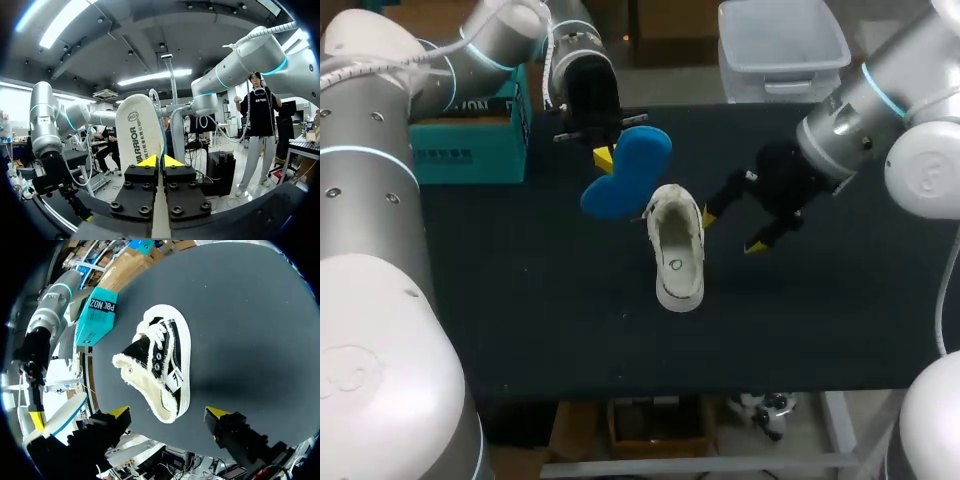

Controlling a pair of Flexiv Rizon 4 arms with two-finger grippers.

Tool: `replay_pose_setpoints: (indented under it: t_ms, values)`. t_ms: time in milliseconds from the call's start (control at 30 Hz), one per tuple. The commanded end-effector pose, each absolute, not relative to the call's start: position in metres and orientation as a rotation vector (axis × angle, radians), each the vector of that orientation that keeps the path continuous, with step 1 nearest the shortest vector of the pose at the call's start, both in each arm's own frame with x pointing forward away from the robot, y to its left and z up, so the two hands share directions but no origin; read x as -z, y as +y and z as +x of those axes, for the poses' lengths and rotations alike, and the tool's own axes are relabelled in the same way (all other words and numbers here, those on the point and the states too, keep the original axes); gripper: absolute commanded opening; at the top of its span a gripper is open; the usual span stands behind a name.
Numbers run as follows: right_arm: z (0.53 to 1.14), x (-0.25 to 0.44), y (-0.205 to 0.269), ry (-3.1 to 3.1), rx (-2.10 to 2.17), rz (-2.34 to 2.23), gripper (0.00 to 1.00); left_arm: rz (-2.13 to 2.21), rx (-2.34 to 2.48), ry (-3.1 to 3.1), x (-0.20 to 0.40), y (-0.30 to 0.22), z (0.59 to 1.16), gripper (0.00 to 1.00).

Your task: Open the shoe tongue, take the insole out of the shoe, put the insole back into the shoe, and pack the shoe into the shoebox

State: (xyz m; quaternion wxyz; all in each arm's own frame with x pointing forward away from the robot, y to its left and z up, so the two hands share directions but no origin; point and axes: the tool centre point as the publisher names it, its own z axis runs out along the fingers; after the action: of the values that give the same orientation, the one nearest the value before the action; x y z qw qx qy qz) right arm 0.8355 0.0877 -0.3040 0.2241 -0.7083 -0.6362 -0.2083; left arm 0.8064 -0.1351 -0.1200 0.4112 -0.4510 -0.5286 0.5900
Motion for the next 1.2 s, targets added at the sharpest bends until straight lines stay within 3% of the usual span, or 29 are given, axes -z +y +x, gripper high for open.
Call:
replay_pose_setpoints:
  t_ms: [33, 700, 1200]
  values:
    - [0.837, 0.306, 0.079, -1.644, 0.608, -1.932, 1.00, -1.170, -1.510, -1.315, 0.121, -0.138, 0.802, 0.00]
    - [0.836, 0.307, 0.080, -1.513, 0.572, -1.884, 1.00, -1.242, -1.646, -1.243, 0.118, -0.148, 0.781, 0.00]
    - [0.834, 0.305, 0.093, -1.066, 0.395, -1.890, 1.00, -1.400, -1.530, -1.266, 0.130, -0.153, 0.767, 0.00]
